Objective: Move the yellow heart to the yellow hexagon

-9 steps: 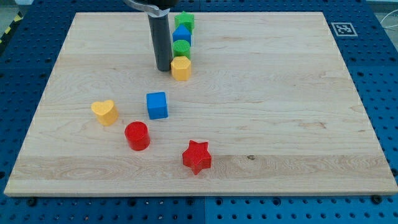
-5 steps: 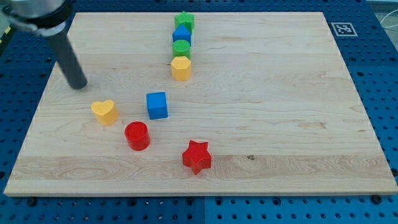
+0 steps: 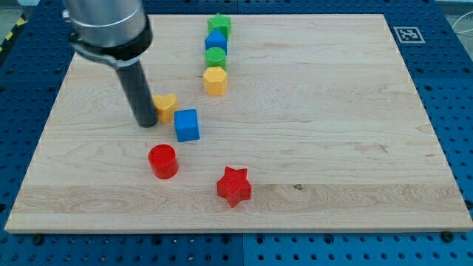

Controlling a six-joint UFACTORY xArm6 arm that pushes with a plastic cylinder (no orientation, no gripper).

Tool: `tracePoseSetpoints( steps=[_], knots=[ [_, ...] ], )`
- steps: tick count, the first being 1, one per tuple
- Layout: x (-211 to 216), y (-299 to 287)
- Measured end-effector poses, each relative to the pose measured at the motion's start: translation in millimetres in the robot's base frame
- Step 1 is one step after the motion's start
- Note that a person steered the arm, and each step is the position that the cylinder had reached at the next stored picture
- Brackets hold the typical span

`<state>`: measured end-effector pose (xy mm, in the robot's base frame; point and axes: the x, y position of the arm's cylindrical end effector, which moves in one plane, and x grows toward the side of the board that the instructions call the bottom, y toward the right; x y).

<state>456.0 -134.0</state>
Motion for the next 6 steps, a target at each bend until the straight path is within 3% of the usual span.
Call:
tracePoseSetpoints(
  steps=[3,6],
  knots=[
    [-43.0,5.0],
    [-42.0,26.5]
  ],
)
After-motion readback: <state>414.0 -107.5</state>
